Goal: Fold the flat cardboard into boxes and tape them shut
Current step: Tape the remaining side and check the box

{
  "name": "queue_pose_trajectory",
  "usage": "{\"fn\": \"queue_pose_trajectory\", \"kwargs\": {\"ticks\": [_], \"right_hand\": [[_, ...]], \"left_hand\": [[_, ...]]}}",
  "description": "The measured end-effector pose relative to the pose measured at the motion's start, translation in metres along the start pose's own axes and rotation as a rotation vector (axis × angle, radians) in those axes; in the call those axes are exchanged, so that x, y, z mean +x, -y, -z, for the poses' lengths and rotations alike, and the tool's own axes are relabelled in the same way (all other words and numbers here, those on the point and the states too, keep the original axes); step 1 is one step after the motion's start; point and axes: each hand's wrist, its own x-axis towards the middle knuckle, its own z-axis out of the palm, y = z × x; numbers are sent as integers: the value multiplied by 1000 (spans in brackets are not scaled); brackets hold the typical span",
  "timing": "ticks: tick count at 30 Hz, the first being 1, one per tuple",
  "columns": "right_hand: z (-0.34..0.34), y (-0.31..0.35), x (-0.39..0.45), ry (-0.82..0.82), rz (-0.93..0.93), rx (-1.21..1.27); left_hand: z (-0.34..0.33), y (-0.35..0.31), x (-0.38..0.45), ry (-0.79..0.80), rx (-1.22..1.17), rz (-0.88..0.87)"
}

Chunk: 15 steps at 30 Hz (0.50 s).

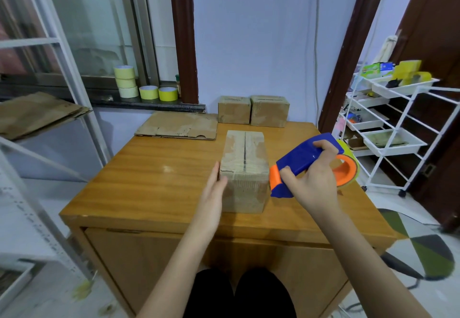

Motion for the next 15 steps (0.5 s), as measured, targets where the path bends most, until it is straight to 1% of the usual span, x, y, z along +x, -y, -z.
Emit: {"fn": "queue_pose_trajectory", "kwargs": {"ticks": [2,4,6,9,11,13,15], "right_hand": [[0,1,0,1,-3,-2],[-1,2,-1,-1,-5,-8],[-1,3,-1,-5,-4,-20],[-1,4,-1,-6,-17,-16],[-1,4,-1,-6,-21,-6],[-2,3,-1,-5,-30,1],[-2,3,0,1,-35,8]], "left_hand": [[-6,13,-2,43,-13,-10],[-10,23,1,36,67,-51],[-13,31,4,5,114,-42],[-15,43,2,-70,188,23],[-12,45,-2,-121,295,-1],[-8,34,-1,-183,474,-106],[-6,14,4,-214,729,-335]]}}
